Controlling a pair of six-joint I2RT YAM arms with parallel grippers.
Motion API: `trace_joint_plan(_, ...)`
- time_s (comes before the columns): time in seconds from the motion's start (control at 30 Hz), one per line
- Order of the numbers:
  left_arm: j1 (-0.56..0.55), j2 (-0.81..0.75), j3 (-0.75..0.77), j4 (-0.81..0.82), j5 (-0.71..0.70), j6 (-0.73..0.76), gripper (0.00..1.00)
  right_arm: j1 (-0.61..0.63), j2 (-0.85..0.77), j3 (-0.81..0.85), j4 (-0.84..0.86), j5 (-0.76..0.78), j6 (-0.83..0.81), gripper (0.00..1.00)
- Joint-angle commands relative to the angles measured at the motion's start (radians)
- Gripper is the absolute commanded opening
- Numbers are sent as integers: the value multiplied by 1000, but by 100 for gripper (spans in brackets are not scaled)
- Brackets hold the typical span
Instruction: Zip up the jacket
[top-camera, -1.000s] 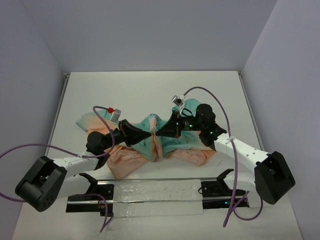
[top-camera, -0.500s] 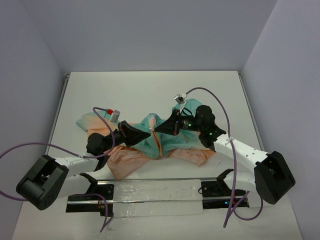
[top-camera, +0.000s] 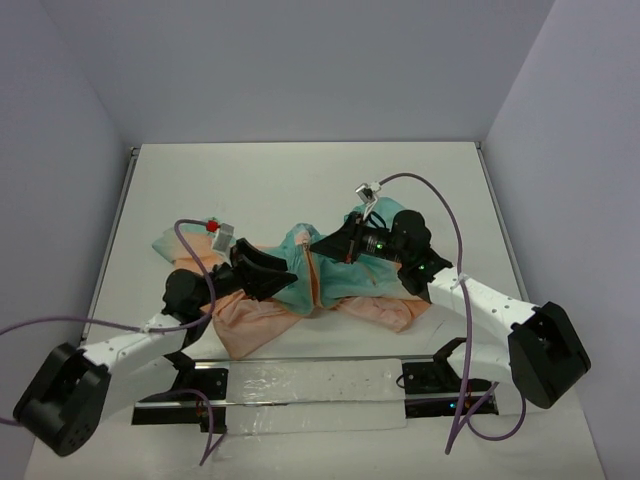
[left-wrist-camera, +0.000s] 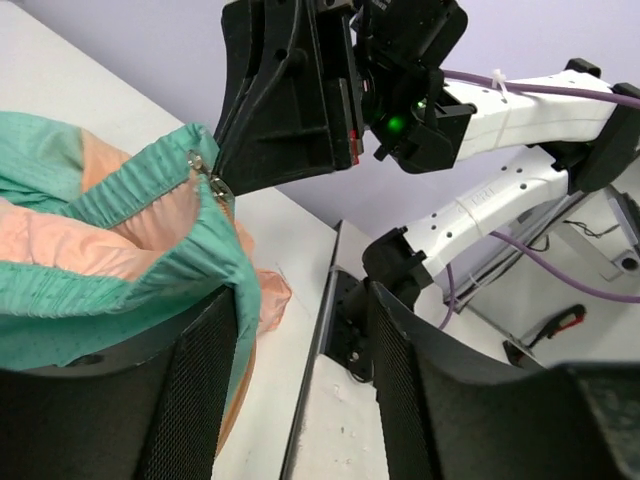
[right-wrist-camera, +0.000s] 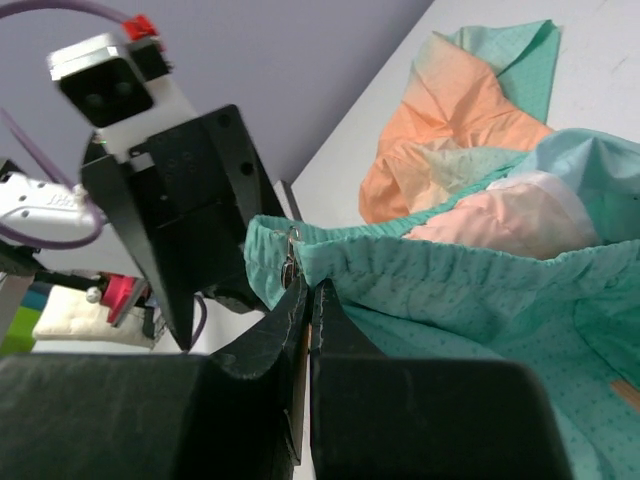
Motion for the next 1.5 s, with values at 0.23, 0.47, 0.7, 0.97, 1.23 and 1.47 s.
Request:
trace_joint_plan(0.23, -2, -241, 403, -903, -323, 367, 61, -6, -16, 103, -122, 12, -73, 0)
trace_joint_plan(0.47, -25, 22, 808, -1352, -389, 519, 61, -6, -26, 163, -253, 27, -120, 0)
trace_joint_plan(0.7, -51, 1, 791, -1326, -316, 588, 63, -6, -36, 194, -348, 16, -150, 0)
trace_joint_plan(0.97, -59, 6, 810, -1446, -121, 766, 59, -7, 18, 249, -425, -121, -196, 0)
trace_joint_plan(1.23, -59, 9, 807, -1507, -42, 834, 56, -9, 84, 319, -539, -223, -240, 0)
trace_joint_plan(1.47, -57, -31, 758, -1476, -47, 879, 53, -16, 194, 401, -711, -261, -346, 0)
